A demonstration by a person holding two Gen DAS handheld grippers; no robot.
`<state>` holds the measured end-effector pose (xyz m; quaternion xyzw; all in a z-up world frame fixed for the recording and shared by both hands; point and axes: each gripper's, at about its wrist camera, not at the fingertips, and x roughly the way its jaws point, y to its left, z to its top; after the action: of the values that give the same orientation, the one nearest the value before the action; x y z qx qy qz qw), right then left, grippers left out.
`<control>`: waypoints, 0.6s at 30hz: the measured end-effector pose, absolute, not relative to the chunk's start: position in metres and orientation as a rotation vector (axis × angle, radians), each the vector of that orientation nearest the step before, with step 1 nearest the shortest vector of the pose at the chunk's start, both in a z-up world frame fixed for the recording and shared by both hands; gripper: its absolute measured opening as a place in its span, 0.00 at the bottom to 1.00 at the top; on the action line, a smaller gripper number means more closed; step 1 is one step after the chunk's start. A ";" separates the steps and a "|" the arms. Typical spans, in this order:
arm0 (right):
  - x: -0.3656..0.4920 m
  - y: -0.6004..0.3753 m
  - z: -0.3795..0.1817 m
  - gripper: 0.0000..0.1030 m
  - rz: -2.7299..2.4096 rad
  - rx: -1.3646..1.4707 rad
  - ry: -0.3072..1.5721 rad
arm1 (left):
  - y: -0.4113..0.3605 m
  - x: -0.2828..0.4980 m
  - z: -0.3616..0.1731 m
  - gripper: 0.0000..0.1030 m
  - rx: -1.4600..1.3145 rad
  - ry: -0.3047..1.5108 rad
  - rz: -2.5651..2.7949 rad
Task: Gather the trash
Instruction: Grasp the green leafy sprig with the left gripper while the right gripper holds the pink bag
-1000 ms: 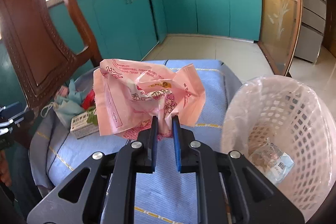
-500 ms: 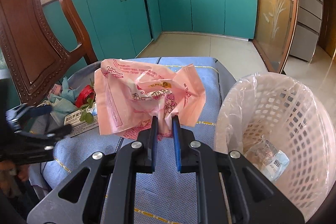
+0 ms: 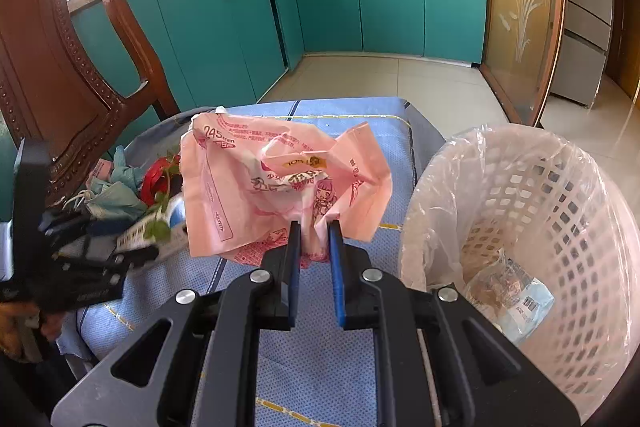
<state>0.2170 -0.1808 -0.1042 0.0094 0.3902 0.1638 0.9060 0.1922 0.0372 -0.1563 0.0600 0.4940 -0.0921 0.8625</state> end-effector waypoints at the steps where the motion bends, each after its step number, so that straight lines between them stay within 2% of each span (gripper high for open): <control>1: 0.217 -0.180 -0.104 0.14 0.338 0.016 0.806 | 0.035 0.186 -0.156 0.53 0.116 1.041 -0.213; 5: 0.216 -0.179 -0.104 0.14 0.339 0.012 0.806 | 0.028 0.160 -0.154 0.55 0.066 1.056 -0.265; 8: 0.216 -0.179 -0.105 0.14 0.339 0.008 0.807 | 0.026 0.153 -0.154 0.69 0.015 1.064 -0.313; 14: 0.216 -0.178 -0.104 0.14 0.339 0.007 0.806 | 0.038 0.165 -0.139 0.75 -0.056 1.030 -0.262; 18: 0.216 -0.178 -0.104 0.14 0.340 0.006 0.805 | 0.046 0.202 -0.135 0.74 -0.122 0.998 -0.204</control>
<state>0.2156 -0.1782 -0.1040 0.0031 0.3896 0.1645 0.9062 0.2019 0.0462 -0.1348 -0.0582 0.4774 -0.0977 0.8713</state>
